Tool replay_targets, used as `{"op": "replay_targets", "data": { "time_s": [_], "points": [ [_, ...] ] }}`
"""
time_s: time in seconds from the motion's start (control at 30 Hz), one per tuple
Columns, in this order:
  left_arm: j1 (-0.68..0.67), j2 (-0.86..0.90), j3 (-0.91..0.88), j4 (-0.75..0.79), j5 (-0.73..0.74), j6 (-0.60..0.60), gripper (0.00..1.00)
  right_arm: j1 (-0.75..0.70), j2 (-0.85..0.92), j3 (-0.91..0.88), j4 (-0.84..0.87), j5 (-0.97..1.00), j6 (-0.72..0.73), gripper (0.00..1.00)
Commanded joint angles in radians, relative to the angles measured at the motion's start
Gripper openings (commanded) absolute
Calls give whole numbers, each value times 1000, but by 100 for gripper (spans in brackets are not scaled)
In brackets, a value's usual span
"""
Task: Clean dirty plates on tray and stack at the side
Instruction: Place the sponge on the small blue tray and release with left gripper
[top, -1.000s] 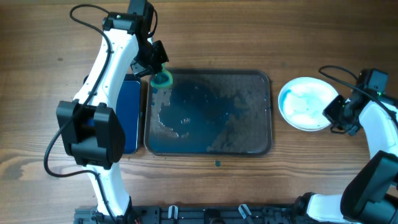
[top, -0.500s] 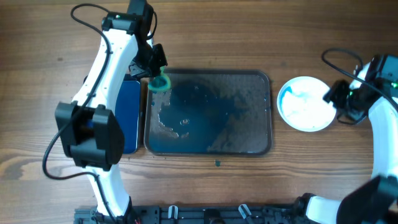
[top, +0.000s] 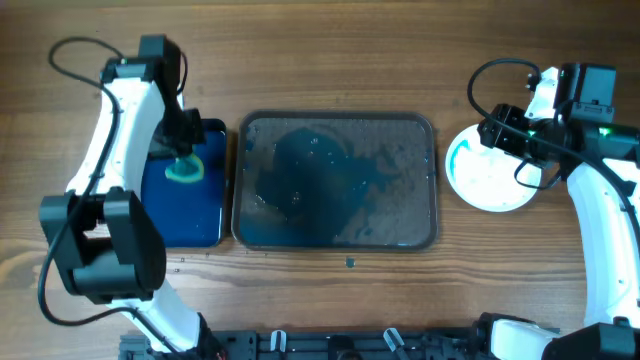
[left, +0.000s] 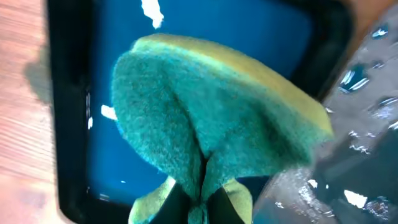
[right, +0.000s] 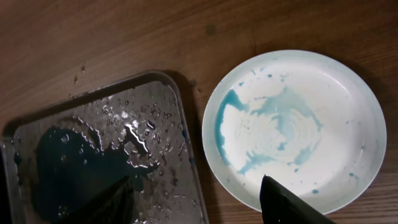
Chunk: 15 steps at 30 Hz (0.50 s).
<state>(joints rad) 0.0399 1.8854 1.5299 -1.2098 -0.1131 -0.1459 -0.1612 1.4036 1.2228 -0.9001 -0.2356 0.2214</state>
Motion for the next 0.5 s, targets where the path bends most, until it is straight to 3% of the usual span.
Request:
{"op": "replay_targets", "data": {
  "time_s": [0.0,0.1,0.17,0.2,0.23,0.3,0.33,0.47],
  "points": [
    [39,-5,-160,142,34,64,4,3,8,9,2,2,-12,66],
    [68,-4,-303,305,34,63,6,3,8,8,-6,2,-13,66],
    [69,-4,-314,312,35,59,19,3,8,8,-6,2,-13,66],
    [69,-6,-313,312,35,60,38,3,8,8,-6,2,-13,66],
    [69,-6,-312,312,35,60,47,3,8,8,-6,2,-13,66],
    [69,-8,-304,303,40,60,92,3,8,8,-6,2,-12,66],
    [69,-8,-287,285,49,60,100,3,8,8,-6,2,-13,66],
    [69,-78,-156,204,84,56,100,3,8,8,-6,0,-31,65]
  ]
}}
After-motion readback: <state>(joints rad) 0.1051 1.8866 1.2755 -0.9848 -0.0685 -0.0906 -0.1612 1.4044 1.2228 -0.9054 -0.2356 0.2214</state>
